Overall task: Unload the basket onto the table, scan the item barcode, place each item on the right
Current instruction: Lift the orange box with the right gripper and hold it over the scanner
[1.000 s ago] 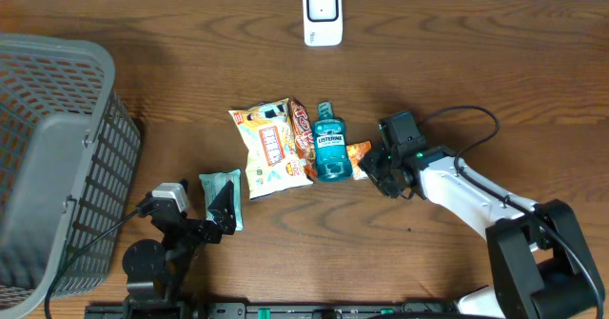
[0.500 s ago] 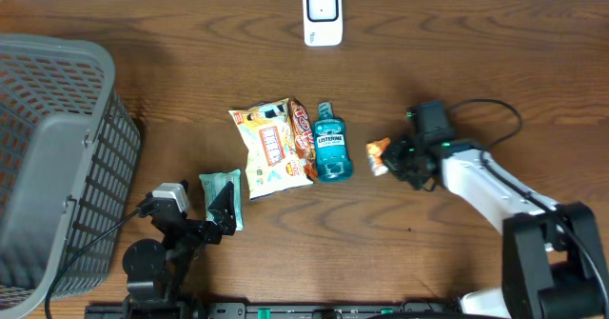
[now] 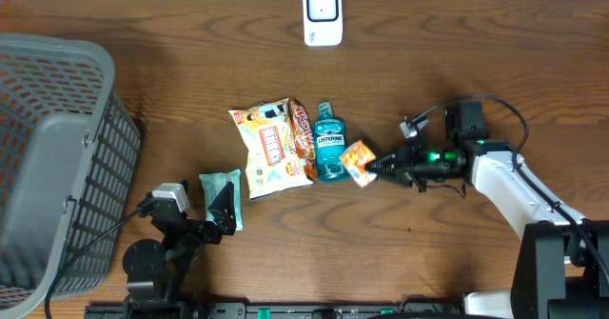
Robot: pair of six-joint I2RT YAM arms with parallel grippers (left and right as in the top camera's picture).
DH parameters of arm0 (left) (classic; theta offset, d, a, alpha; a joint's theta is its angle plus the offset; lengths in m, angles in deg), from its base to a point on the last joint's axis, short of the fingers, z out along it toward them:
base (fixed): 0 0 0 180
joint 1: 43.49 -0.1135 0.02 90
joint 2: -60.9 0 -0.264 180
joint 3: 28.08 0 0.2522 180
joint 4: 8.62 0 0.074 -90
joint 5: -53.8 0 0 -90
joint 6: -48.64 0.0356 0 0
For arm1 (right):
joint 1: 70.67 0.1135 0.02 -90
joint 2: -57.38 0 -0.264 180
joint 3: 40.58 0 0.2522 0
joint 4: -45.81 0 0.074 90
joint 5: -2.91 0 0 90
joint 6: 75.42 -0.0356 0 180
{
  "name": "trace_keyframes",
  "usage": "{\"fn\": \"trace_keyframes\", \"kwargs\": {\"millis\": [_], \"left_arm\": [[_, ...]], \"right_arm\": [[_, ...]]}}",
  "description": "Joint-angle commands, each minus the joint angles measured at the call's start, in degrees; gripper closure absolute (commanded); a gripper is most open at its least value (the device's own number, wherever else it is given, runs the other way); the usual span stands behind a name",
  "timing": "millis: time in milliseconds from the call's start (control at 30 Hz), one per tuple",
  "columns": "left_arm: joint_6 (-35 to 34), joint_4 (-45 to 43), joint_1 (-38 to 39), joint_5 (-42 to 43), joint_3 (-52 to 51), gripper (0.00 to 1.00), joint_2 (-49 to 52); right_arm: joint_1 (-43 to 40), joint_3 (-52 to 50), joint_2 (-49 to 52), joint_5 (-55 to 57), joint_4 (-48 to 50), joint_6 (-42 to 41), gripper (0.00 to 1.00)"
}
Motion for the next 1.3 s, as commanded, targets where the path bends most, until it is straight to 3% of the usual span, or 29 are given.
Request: {"fn": "trace_keyframes", "kwargs": {"millis": [0,100,333,467,667,733,967,1167,1267], "left_arm": [[0.1,1.5,0.1,-0.5,-0.6,0.02,-0.1],[0.1,1.5,0.1,-0.5,-0.6,0.02,-0.1],[0.1,1.5,0.1,-0.5,-0.6,0.02,-0.1],[0.1,1.5,0.1,-0.5,-0.6,0.02,-0.1],[0.1,1.6,0.1,-0.5,-0.6,0.02,-0.1],[0.1,1.5,0.1,-0.5,-0.6,0.02,-0.1],[0.1,1.5,0.1,-0.5,-0.6,0.02,-0.1],[0.1,1.5,0.1,-0.5,-0.6,0.02,-0.1],[0.1,1.5,0.1,-0.5,-0.6,0.02,-0.1]], "right_arm": [[-0.3,-0.3,-0.9,-13.6,-8.0,3.9,0.99],[-0.3,-0.3,-0.9,-13.5,-21.1,8.6,0.99],[-0.3,-0.3,-0.9,-13.5,-39.0,26.0,0.98],[-0.3,-0.3,-0.9,-13.5,-43.6,31.2,0.98],[-0.3,-0.3,-0.9,-12.9,-43.4,31.8,0.98],[-0.3,-0.3,-0.9,-12.9,-40.3,31.9,0.99],[-0.3,-0.3,-0.9,-11.9,-9.3,27.0,0.99],[0.5,-0.3,-0.9,-8.3,19.5,16.3,0.99],[2.6,-0.3,-0.9,3.0,31.1,6.6,0.98]]}}
